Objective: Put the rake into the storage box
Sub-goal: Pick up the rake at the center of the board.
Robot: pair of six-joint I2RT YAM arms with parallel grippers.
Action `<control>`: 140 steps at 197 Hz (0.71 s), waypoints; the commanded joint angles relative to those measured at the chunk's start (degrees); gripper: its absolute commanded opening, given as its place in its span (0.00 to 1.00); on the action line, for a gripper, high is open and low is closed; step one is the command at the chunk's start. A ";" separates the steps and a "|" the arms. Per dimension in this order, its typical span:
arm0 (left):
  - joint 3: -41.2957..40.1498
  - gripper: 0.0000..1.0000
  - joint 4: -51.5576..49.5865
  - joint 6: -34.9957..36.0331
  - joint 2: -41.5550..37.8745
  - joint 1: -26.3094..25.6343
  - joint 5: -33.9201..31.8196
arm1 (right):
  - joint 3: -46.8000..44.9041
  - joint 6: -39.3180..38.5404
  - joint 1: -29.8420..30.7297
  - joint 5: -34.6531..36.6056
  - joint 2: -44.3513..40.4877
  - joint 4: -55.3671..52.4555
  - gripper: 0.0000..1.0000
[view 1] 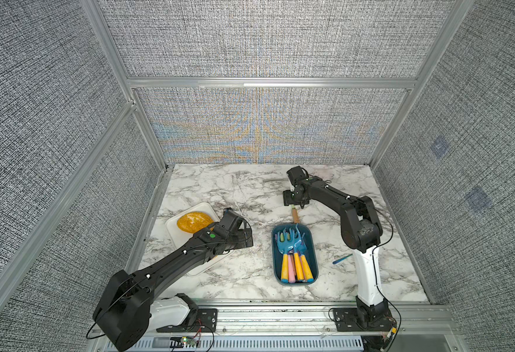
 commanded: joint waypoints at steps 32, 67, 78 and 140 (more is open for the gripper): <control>-0.38 0.99 2.00 0.67 0.79 0.70 1.56 | 3.36 0.21 0.03 5.28 5.17 -3.25 0.59; -0.89 0.99 1.52 -0.13 -0.29 0.77 1.82 | 2.66 0.03 0.03 5.65 5.77 -2.87 0.30; -0.69 0.99 0.85 -0.38 -0.81 0.77 2.03 | 1.33 0.03 0.03 5.78 4.48 -2.04 0.22; -1.21 0.99 -1.41 -2.11 -7.36 0.73 4.36 | -10.52 -0.08 -0.35 7.25 -12.98 7.44 0.00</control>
